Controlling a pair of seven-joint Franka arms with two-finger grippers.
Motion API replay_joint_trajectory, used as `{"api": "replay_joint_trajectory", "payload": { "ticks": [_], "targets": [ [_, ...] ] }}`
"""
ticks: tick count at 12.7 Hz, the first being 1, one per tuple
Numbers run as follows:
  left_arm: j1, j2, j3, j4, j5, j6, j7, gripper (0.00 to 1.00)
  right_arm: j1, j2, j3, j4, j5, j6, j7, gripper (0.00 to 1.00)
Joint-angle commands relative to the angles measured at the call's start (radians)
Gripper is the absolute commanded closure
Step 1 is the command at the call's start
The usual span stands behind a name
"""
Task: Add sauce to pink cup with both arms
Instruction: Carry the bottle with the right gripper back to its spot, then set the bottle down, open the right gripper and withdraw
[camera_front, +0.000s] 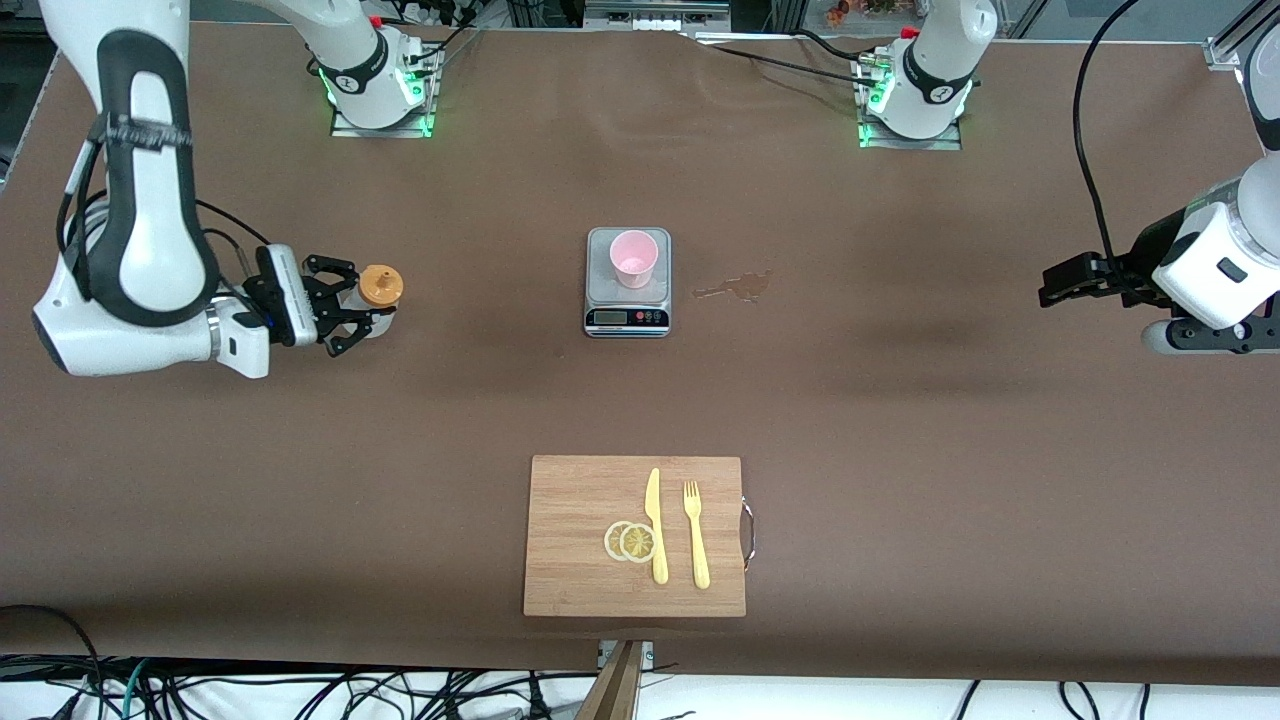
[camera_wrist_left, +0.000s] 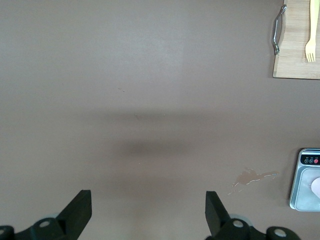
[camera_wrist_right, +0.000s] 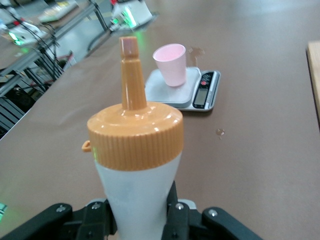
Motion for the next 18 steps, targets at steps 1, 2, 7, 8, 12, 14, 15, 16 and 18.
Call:
{"api": "replay_joint_trajectory", "payload": {
  "ticks": [1,2,7,8,12,14,15,16,18],
  "targets": [
    [0.0,0.008,0.0,0.023,-0.003,-0.018,0.016,0.0,-0.082,0.124,0.011,0.015,0.115,-0.12,-0.205,0.71],
    [0.0,0.008,0.0,0.023,-0.003,-0.018,0.016,0.0,-0.1,0.159,0.013,0.015,0.137,-0.15,-0.264,0.71],
    [0.0,0.008,0.0,0.023,-0.003,-0.018,0.016,0.0,-0.179,0.288,0.05,0.02,0.197,-0.184,-0.474,0.67],
    [0.0,0.008,0.0,0.023,-0.003,-0.018,0.016,0.0,-0.211,0.303,0.077,0.02,0.199,-0.184,-0.496,0.67],
    [0.0,0.008,0.0,0.023,-0.003,-0.018,0.016,0.0,-0.246,0.304,0.099,0.021,0.165,-0.191,-0.473,0.01],
    [0.0,0.008,0.0,0.023,-0.003,-0.018,0.016,0.0,-0.254,0.279,0.078,0.041,0.116,-0.193,-0.409,0.01],
    [0.0,0.008,0.0,0.023,-0.003,-0.018,0.016,0.0,-0.252,0.265,0.05,0.055,0.079,-0.201,-0.371,0.01],
    [0.0,0.008,0.0,0.023,-0.003,-0.018,0.016,0.0,-0.249,0.262,0.026,0.087,0.055,-0.211,-0.353,0.01],
    [0.0,0.008,0.0,0.023,-0.003,-0.018,0.016,0.0,-0.246,0.262,-0.027,0.167,0.001,-0.262,-0.273,0.01]
  ]
}}
